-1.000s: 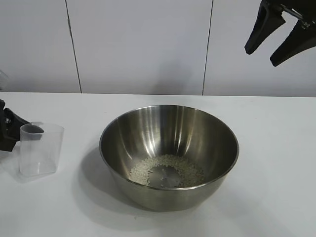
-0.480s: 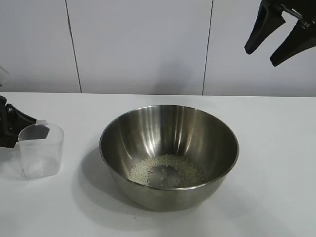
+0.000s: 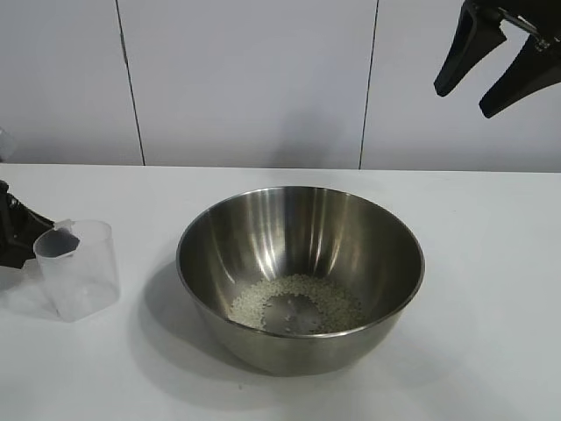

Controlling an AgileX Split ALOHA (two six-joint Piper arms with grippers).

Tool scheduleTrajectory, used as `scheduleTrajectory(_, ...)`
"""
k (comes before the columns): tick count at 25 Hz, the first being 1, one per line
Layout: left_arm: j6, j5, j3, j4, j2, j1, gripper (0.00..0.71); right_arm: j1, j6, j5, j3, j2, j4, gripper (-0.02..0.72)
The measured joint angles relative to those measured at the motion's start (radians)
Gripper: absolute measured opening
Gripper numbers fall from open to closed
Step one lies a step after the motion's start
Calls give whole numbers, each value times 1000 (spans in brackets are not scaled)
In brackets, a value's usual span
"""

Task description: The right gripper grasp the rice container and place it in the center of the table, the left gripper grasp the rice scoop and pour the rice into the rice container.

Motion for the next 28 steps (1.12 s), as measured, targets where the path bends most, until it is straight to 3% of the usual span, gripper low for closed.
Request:
scheduleTrajectory(7, -56, -20, 0, 29, -40, 0, 230, 0, 0, 0, 0, 0, 0, 371)
scheduleTrajectory(14, -157, -82, 0, 132, -70, 0, 339, 0, 0, 0, 0, 0, 2, 371)
scheduleTrajectory(20, -400, -197, 0, 267, -76, 0, 354, 0, 0, 0, 0, 0, 12, 371)
scheduleTrajectory(24, -568, -320, 0, 246, -124, 0, 354, 0, 0, -1, 0, 0, 15, 371)
scheduleTrajectory(28, -744, -464, -5, 62, -190, 0, 354, 0, 0, -3, 0, 0, 16, 371)
